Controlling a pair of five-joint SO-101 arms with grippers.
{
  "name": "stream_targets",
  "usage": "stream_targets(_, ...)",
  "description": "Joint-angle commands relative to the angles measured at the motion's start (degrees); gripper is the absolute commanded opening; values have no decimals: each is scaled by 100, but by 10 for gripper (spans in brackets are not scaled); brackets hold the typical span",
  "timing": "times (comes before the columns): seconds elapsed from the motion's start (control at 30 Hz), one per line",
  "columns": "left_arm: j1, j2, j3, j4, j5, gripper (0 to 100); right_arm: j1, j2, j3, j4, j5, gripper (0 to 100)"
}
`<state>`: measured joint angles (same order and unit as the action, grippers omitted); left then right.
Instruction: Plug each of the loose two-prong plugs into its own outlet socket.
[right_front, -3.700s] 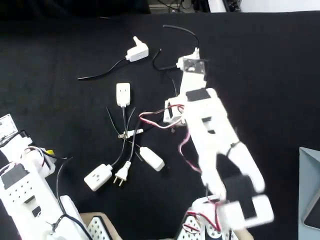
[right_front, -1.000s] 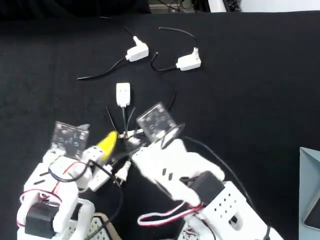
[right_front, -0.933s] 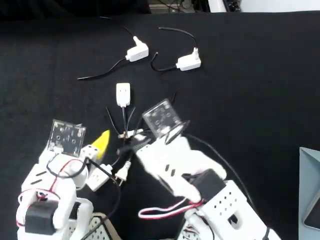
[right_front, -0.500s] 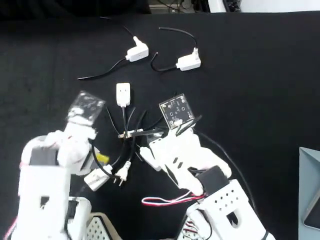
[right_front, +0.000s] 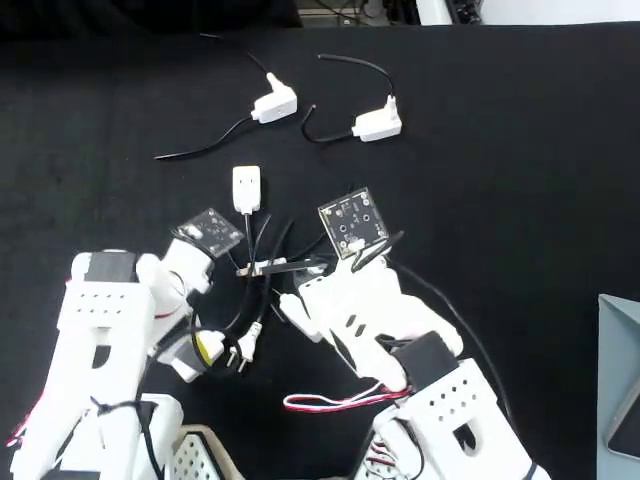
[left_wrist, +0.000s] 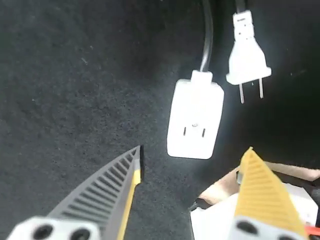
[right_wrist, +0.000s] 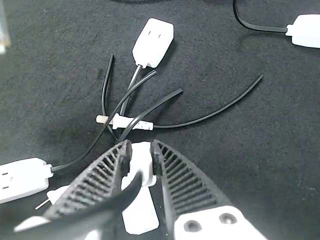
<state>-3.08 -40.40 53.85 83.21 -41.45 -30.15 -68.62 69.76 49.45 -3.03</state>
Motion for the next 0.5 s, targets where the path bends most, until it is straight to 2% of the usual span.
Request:
stream_targets(0.0, 488, -334, 303, 53, -26, 306, 62, -66, -31, -44, 0, 11)
stream_targets(0.07, 734, -457, 576, -53, -26, 306, 62, -66, -31, -44, 0, 11)
stream_targets(0.47, 857, -492, 1684, -1231, -26, 305, 62, -66, -31, -44, 0, 11)
